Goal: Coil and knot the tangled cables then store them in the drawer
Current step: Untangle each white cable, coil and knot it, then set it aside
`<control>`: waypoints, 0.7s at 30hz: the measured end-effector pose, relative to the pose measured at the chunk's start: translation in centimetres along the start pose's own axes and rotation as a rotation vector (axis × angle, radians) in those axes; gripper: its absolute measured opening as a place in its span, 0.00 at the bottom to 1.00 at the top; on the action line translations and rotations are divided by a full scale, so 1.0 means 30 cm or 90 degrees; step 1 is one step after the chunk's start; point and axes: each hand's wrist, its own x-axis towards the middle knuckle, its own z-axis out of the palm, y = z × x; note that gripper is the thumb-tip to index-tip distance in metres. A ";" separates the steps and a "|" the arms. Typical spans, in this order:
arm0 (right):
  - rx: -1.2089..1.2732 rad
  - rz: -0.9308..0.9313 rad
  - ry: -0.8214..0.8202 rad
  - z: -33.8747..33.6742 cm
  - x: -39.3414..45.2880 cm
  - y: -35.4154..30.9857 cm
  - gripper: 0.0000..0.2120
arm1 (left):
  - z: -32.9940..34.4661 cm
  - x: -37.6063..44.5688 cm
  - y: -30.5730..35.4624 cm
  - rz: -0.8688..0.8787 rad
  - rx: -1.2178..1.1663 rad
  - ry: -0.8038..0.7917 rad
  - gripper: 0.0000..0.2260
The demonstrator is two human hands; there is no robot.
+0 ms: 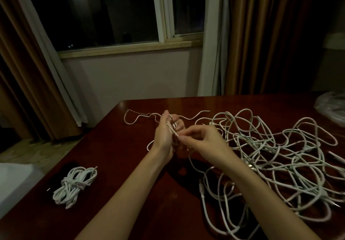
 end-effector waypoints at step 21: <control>-0.315 -0.103 -0.064 -0.010 -0.003 0.024 0.04 | -0.040 -0.002 0.032 -0.140 -0.142 -0.089 0.24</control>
